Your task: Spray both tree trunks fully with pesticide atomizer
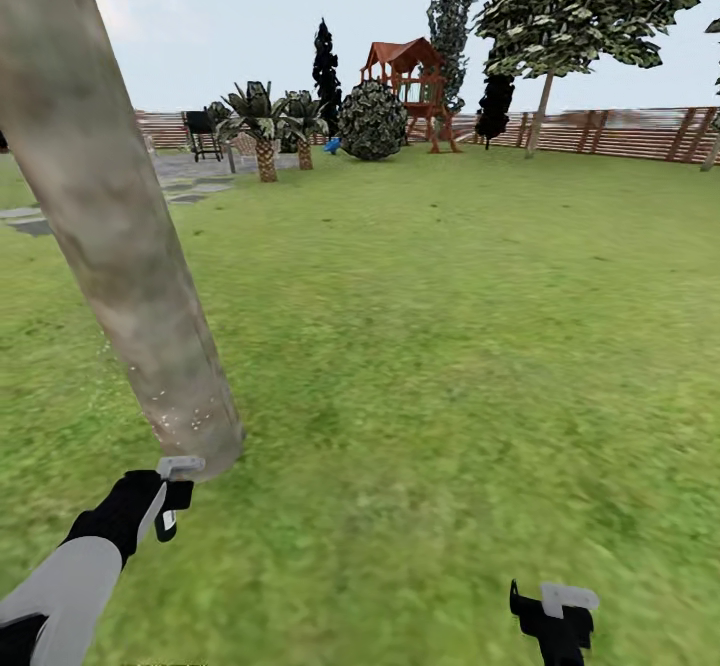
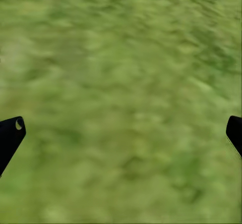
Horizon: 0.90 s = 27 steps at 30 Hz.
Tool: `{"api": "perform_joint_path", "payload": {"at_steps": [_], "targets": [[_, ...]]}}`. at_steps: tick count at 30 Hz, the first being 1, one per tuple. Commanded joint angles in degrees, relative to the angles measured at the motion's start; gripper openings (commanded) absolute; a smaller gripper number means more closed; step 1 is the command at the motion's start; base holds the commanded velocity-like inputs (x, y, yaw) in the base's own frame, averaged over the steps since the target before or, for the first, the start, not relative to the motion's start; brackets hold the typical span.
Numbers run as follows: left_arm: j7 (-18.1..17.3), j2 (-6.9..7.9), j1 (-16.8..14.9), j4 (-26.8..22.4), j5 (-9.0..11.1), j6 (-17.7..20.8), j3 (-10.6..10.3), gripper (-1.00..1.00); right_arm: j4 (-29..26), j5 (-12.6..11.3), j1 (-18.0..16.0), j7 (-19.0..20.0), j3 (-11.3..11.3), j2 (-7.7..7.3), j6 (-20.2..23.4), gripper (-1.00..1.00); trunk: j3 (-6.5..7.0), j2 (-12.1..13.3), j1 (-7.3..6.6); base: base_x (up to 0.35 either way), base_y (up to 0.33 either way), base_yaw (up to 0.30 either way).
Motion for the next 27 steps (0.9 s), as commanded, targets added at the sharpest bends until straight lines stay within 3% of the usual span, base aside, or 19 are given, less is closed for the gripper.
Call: {"api": "perform_joint_path", "payload": {"at_steps": [1,22,27], "targets": [[-0.3,-0.08,0.0,-0.1,-0.5,0.2,0.3,-1.00,0.0,-0.4,0.0,-0.1,0.4,-0.02,-0.1,1.00,-0.05,0.0,0.00,0.097,-0.262,0.270],[-0.2,-1.63,0.0,-0.7,-0.6,0.1,0.2,-1.00,0.0,-0.4,0.0,-0.1,0.5,-0.02,-0.1,1.00,-0.05,0.0,0.00,0.037,-0.271,0.277],[-0.3,-2.16,-0.2,-1.2,-0.7,0.1,-0.1,-1.00,0.0,-0.4,0.0,-0.1,0.4,-0.02,-0.1,1.00,-0.05,0.0,0.00,0.190,-0.226,0.099]]}}
